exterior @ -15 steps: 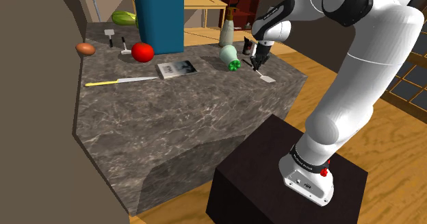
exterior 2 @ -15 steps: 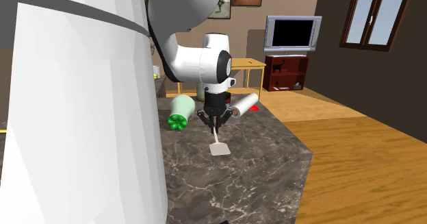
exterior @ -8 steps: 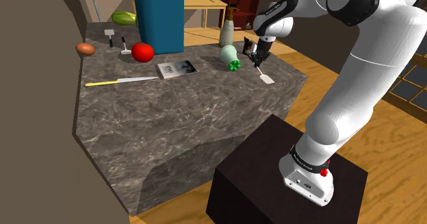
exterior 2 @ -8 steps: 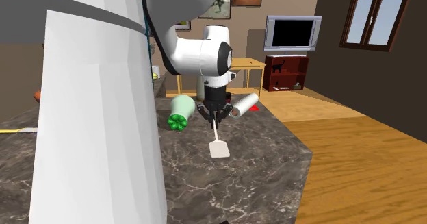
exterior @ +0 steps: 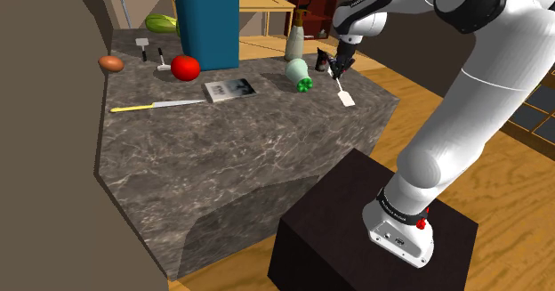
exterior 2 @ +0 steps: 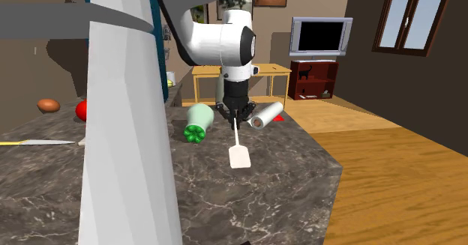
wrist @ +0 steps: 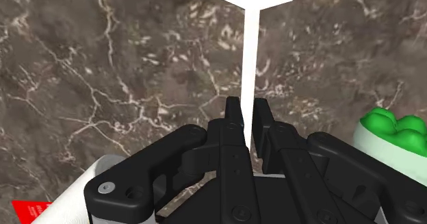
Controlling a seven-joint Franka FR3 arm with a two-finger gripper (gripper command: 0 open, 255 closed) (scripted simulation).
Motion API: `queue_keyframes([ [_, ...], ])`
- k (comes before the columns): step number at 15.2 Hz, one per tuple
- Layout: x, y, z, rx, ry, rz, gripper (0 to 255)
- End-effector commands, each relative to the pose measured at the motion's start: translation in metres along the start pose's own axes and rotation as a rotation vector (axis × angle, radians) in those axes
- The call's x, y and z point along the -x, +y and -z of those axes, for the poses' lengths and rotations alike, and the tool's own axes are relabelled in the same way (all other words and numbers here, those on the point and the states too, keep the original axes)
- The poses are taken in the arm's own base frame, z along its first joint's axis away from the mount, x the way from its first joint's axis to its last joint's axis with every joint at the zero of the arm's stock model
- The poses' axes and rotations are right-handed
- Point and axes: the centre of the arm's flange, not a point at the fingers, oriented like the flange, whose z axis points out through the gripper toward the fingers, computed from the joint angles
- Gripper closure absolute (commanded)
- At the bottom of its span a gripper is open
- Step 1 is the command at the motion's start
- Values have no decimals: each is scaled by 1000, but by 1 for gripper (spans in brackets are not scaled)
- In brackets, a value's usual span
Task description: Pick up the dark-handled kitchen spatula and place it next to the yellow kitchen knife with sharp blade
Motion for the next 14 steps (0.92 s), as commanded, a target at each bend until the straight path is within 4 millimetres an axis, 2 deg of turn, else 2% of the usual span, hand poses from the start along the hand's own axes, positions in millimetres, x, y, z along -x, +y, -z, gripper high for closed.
queue_keyframes([
  [1,0,0,10,0,-1,0,255],
  [3,0,0,20,0,-1,0,255],
  [14,16,-145,22,0,-1,0,255],
])
